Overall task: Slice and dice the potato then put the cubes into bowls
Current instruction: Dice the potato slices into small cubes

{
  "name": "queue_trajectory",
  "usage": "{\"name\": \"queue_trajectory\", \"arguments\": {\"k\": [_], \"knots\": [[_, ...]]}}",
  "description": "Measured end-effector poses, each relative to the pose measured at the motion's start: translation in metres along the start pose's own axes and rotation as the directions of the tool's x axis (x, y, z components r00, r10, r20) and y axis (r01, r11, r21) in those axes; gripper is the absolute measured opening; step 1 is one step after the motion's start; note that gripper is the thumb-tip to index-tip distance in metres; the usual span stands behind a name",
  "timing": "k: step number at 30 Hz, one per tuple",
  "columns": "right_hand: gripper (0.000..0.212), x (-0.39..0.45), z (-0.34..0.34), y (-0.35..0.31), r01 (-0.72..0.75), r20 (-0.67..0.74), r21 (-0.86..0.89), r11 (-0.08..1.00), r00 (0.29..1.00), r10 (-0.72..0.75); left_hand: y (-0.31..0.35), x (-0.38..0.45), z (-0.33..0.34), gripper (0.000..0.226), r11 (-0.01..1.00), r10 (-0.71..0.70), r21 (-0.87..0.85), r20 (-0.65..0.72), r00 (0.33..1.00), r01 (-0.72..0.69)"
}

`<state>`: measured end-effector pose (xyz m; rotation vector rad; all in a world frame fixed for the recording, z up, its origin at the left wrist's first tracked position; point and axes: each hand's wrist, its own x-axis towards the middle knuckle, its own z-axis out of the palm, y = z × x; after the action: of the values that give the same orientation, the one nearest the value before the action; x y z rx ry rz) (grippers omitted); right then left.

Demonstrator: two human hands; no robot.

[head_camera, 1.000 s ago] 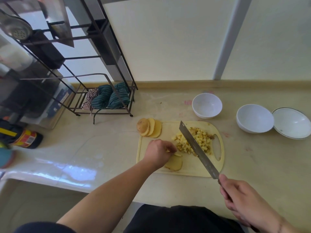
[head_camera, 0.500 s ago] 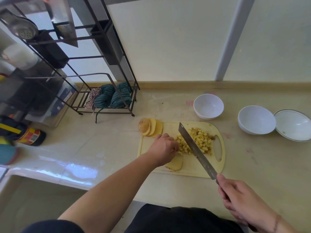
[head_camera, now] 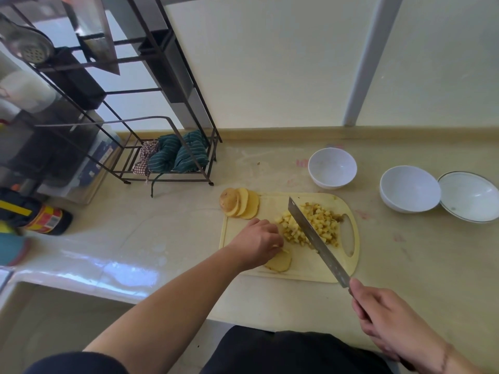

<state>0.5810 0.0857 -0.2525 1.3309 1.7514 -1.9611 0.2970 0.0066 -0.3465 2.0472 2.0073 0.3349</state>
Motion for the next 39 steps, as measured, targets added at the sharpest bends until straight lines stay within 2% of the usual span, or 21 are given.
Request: {"name": "queue_trajectory", "arguments": {"k": [3,7,10,13,15,18,20,29,31,35,39], "knots": [[0.053,0.000,-0.001,-0.002,-0.010,0.002,0.002,1.000,1.000,0.010,-0.003,0.003,-0.001,0.003,0.997,0.052,0.055,-0.027,0.998,-0.050],[0.053,0.000,-0.002,-0.002,-0.020,-0.001,0.014,1.000,1.000,0.020,-0.003,0.008,-0.001,0.028,0.993,0.041,0.109,-0.067,0.997,-0.033],[0.053,-0.001,-0.002,-0.002,-0.022,-0.002,0.016,1.000,1.000,0.022,-0.005,0.005,0.004,0.015,0.995,0.059,0.085,-0.079,0.995,-0.052],[0.052,0.000,-0.003,-0.002,-0.030,0.000,0.036,0.999,1.000,0.030,-0.006,-0.003,0.006,0.008,0.999,0.010,-0.041,-0.053,0.999,-0.012],[0.053,0.001,-0.003,-0.002,-0.037,0.002,0.043,0.998,0.999,0.037,-0.008,-0.007,0.002,0.016,0.996,-0.006,-0.089,-0.003,1.000,0.006],[0.054,0.003,-0.003,-0.001,-0.044,0.007,0.044,0.998,0.999,0.044,-0.010,-0.010,-0.007,0.045,0.994,-0.006,-0.106,0.175,0.985,0.025],[0.054,0.003,-0.003,0.000,-0.048,0.007,0.049,0.998,0.999,0.048,-0.011,-0.009,-0.010,0.059,0.995,0.015,-0.095,0.240,0.971,0.008],[0.055,0.005,-0.002,0.005,-0.019,-0.010,0.030,0.999,1.000,0.019,-0.014,-0.012,-0.008,0.083,0.995,0.087,-0.066,0.304,0.949,-0.070],[0.055,0.005,-0.002,0.006,-0.016,-0.013,0.023,1.000,1.000,0.016,-0.015,-0.014,-0.008,0.083,0.995,0.101,-0.055,0.308,0.946,-0.088],[0.055,0.006,-0.001,0.007,0.000,-0.014,0.006,1.000,1.000,0.000,-0.014,-0.014,-0.004,0.069,0.993,0.118,-0.037,0.261,0.958,-0.113],[0.054,0.008,0.000,0.007,0.006,-0.012,-0.004,1.000,1.000,-0.006,-0.013,-0.012,-0.001,0.068,0.991,0.131,-0.006,0.239,0.962,-0.133]]}}
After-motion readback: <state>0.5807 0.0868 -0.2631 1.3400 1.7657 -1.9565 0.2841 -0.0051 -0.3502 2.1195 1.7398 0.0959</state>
